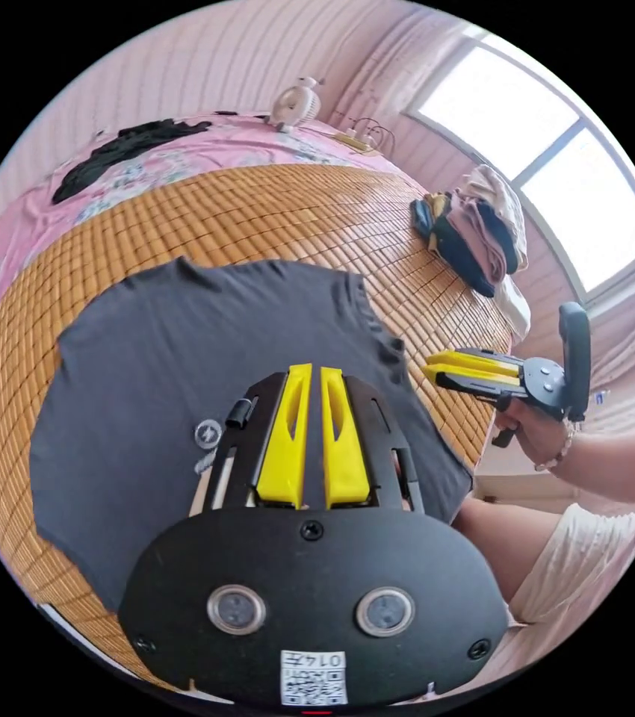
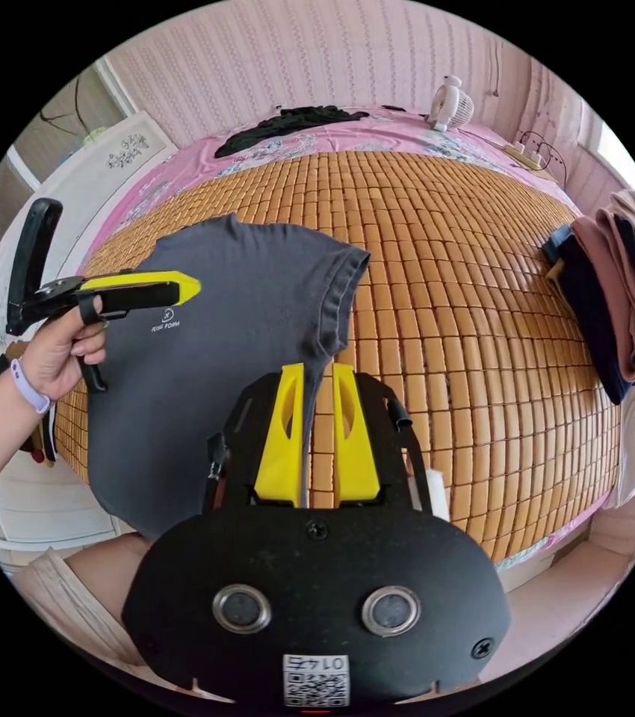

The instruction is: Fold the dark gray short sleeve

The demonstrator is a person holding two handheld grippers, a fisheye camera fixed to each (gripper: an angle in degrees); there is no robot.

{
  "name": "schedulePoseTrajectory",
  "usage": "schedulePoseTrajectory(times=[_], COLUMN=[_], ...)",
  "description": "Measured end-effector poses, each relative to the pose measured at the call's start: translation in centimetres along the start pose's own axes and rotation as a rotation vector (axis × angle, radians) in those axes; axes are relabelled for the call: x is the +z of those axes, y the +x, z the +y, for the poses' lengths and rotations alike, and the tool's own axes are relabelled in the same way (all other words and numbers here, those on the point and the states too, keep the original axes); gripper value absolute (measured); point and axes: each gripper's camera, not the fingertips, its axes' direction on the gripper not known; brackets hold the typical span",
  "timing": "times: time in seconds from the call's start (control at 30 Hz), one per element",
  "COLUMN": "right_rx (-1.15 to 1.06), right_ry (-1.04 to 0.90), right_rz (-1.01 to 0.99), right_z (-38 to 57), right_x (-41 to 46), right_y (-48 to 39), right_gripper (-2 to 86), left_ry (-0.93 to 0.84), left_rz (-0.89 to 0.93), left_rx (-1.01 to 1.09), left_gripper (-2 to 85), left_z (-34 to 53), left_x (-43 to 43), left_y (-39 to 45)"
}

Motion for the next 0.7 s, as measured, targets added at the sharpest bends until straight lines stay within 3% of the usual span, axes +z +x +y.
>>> schedulePoseTrajectory(times=[0.3,0.7], right_rx=[0.114,0.153], right_ry=[0.038,0.027], right_rz=[-0.09,-0.149], right_z=[-1.1,-0.2], right_x=[1.0,1.6], right_y=[4.6,7.8], right_gripper=[7.7,6.5], left_ry=[-0.067,-0.161], left_rz=[0.035,-0.048], left_rx=[0.106,0.23], left_gripper=[4.7,5.7], left_z=[-14.7,-19.7], left_x=[9.1,15.0], left_y=[5.4,9.4])
